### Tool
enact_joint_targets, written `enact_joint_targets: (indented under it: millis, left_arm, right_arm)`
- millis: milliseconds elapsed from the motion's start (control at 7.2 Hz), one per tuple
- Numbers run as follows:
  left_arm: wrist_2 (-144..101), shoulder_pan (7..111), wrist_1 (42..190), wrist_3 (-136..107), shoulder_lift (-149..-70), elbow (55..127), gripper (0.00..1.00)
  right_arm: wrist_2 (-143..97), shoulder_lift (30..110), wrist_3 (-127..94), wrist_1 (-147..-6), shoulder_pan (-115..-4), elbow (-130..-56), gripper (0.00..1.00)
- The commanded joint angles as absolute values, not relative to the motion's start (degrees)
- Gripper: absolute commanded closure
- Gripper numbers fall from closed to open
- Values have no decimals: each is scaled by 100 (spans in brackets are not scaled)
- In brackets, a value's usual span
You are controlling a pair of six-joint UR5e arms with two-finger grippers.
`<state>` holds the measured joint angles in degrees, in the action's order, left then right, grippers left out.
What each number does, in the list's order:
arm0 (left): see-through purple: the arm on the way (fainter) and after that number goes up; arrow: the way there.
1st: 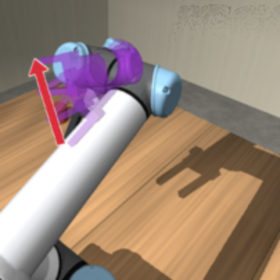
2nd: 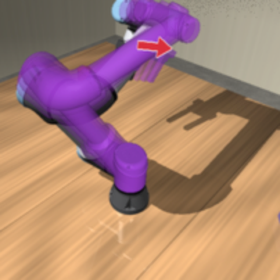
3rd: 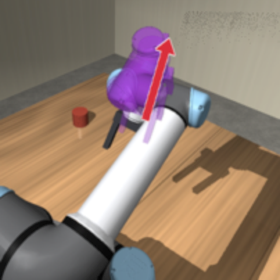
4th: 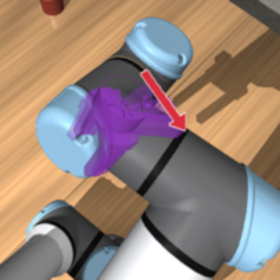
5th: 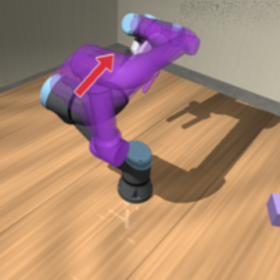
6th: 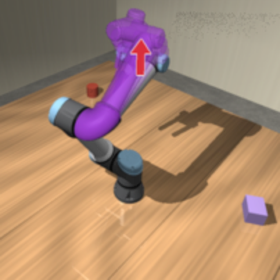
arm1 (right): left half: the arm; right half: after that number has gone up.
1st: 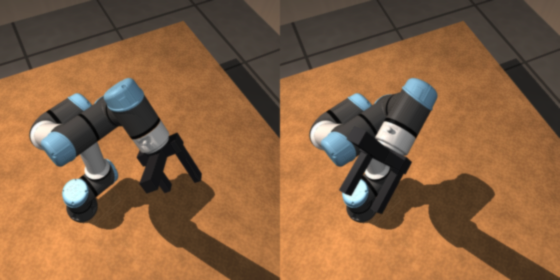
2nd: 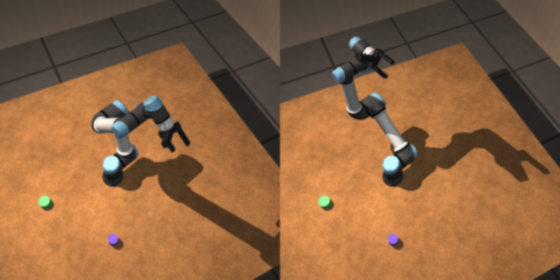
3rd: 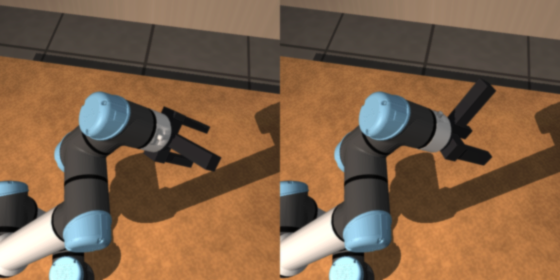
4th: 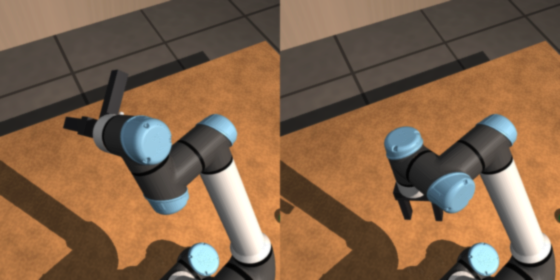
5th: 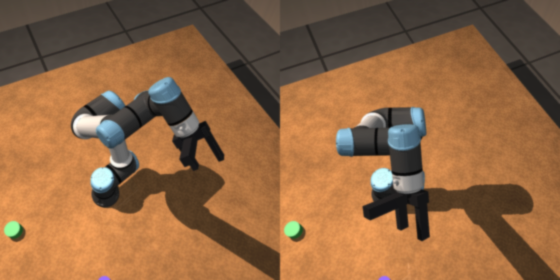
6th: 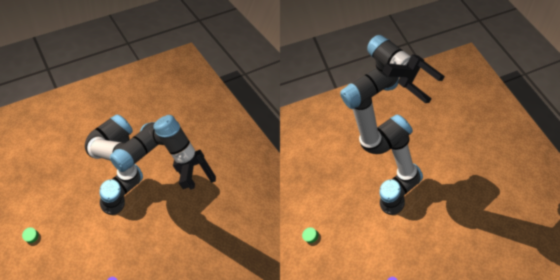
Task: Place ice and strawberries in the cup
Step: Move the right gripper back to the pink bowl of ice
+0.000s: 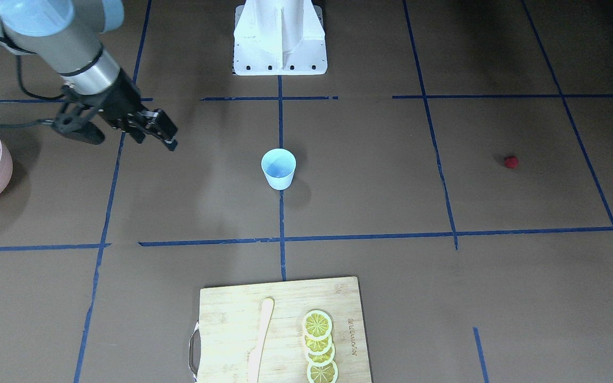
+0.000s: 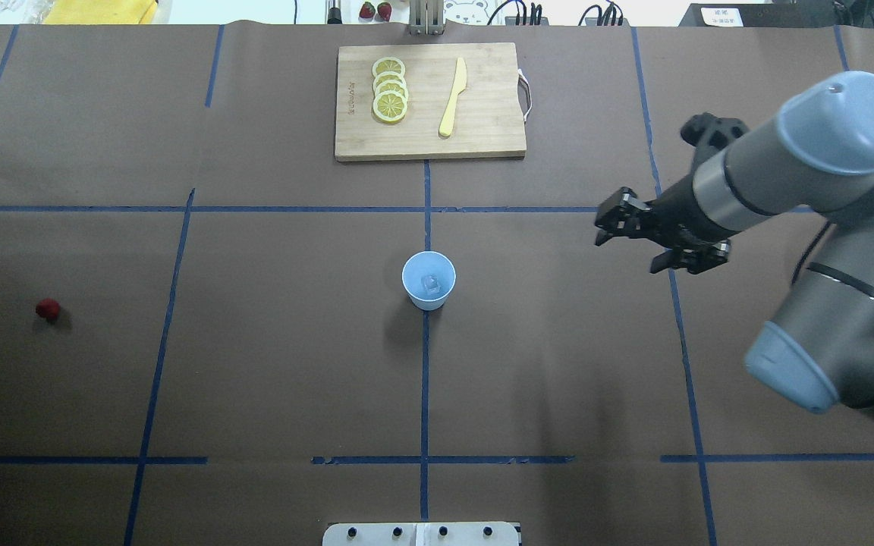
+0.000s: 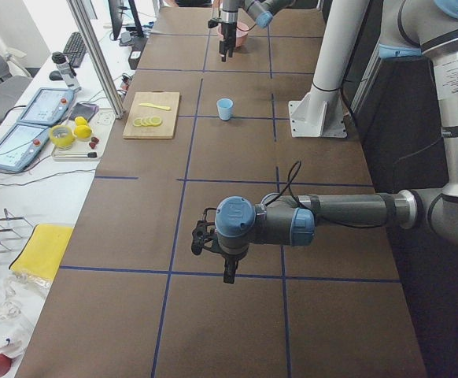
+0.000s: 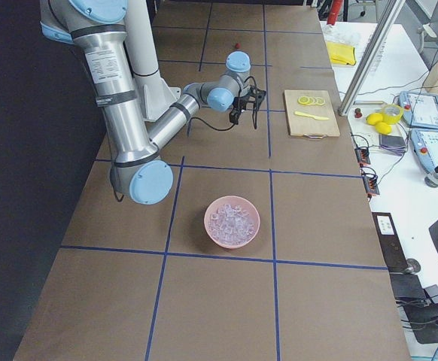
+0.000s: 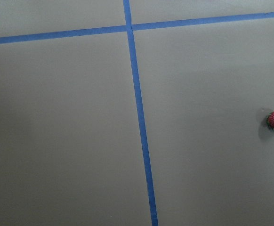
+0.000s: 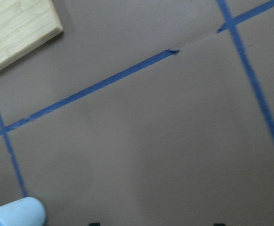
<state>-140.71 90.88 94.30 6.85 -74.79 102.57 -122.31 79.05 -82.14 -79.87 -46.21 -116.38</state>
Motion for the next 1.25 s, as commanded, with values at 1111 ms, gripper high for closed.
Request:
enact_joint_targets:
  millis: [1111]
  left_arm:
    - [-14080,9088,9431,694,-7418,10239,0]
  right_arm:
    - [-12542,10266,-3788,-7945,-6451,-10970,16]
